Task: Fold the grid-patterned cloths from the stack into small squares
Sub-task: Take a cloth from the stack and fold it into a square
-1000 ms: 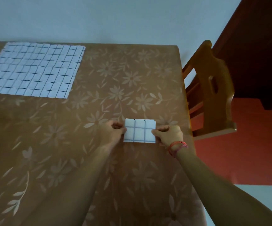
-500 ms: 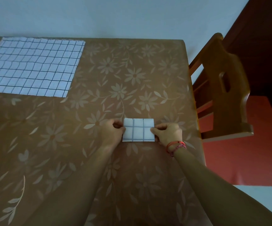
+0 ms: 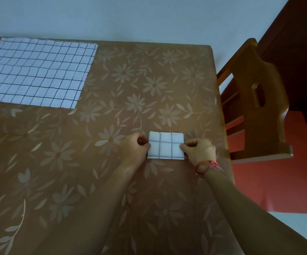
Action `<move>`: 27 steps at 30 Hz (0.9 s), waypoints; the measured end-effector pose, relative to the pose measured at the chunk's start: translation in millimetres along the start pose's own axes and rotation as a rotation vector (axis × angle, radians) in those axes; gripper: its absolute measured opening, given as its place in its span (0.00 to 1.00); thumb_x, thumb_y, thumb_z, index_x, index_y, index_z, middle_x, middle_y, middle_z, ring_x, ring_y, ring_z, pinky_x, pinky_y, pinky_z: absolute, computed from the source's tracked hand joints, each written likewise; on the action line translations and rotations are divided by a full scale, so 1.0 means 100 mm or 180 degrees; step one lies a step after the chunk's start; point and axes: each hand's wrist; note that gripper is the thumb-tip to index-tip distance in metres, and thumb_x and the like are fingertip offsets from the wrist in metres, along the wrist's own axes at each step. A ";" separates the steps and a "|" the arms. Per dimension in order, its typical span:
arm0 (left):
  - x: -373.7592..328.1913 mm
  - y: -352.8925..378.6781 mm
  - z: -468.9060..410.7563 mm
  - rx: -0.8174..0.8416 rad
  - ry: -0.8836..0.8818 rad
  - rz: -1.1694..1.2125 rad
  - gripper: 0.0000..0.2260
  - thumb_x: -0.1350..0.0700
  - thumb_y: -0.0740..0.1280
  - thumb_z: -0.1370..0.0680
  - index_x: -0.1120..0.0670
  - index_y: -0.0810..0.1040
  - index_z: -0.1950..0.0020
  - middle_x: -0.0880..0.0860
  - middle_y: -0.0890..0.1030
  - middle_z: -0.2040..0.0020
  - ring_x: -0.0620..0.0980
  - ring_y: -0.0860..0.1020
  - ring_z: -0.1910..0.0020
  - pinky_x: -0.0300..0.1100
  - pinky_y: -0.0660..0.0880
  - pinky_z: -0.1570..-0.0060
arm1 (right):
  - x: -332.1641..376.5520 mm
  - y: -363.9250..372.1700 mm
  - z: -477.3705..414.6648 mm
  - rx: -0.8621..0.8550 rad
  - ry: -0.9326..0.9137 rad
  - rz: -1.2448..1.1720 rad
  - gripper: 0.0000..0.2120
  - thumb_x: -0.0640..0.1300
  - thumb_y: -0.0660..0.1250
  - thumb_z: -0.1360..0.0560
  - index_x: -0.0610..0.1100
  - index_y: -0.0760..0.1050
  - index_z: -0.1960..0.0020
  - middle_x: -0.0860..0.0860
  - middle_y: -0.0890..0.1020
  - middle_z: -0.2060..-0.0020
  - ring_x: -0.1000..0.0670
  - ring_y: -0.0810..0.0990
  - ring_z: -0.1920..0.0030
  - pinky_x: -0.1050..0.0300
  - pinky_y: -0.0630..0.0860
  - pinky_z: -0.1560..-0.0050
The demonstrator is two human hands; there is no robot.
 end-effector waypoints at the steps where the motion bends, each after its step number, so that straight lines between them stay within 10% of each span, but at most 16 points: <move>1: 0.01 0.02 -0.01 0.0048 0.0001 0.0074 0.06 0.62 0.71 0.27 0.51 0.78 0.55 0.46 0.80 0.58 0.46 0.79 0.55 0.33 0.72 0.58 | -0.01 -0.01 0.00 -0.0004 0.0001 0.0057 0.05 0.47 0.73 0.30 0.47 0.84 0.56 0.50 0.86 0.59 0.49 0.83 0.53 0.52 0.78 0.45; 7: 0.07 -0.08 0.03 0.0034 0.0561 -0.0340 0.06 0.61 0.68 0.25 0.57 0.78 0.49 0.50 0.80 0.54 0.47 0.78 0.54 0.34 0.71 0.58 | 0.00 -0.12 0.05 -0.0162 -0.0384 0.0348 0.13 0.51 0.71 0.29 0.50 0.81 0.45 0.53 0.83 0.54 0.52 0.80 0.51 0.59 0.75 0.47; 12: 0.27 -0.06 0.05 0.0288 0.1944 -0.1391 0.18 0.55 0.56 0.19 0.60 0.74 0.33 0.56 0.74 0.32 0.54 0.71 0.32 0.44 0.67 0.34 | -0.11 0.02 0.13 -0.0671 -0.1843 0.0924 0.14 0.47 0.65 0.26 0.45 0.78 0.42 0.46 0.76 0.48 0.45 0.79 0.52 0.48 0.79 0.53; 16: 0.37 0.07 0.04 0.0523 0.2188 -0.2009 0.23 0.53 0.49 0.18 0.60 0.65 0.26 0.56 0.63 0.24 0.51 0.58 0.24 0.49 0.59 0.27 | -0.13 0.28 0.19 -0.0633 -0.2775 0.1331 0.18 0.43 0.57 0.23 0.36 0.76 0.38 0.36 0.73 0.36 0.37 0.73 0.36 0.42 0.72 0.36; 20: 0.49 0.13 0.03 0.0569 0.2267 -0.2402 0.23 0.53 0.48 0.17 0.61 0.61 0.24 0.57 0.60 0.23 0.52 0.57 0.23 0.53 0.60 0.27 | 0.00 0.45 0.23 0.0107 -0.2885 0.1814 0.35 0.52 0.33 0.18 0.32 0.67 0.31 0.35 0.68 0.30 0.38 0.63 0.27 0.42 0.64 0.29; 27: 0.56 0.12 0.01 0.0564 0.2200 -0.2698 0.24 0.49 0.46 0.16 0.58 0.56 0.22 0.55 0.56 0.21 0.49 0.52 0.22 0.55 0.55 0.26 | -0.10 0.60 0.10 0.0361 -0.2736 0.2547 0.30 0.51 0.43 0.20 0.34 0.55 0.25 0.39 0.58 0.25 0.43 0.54 0.23 0.44 0.58 0.26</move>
Point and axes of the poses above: each hand's wrist, its own z-axis away from the middle knuckle, its own y-axis out of the palm, x = y × z
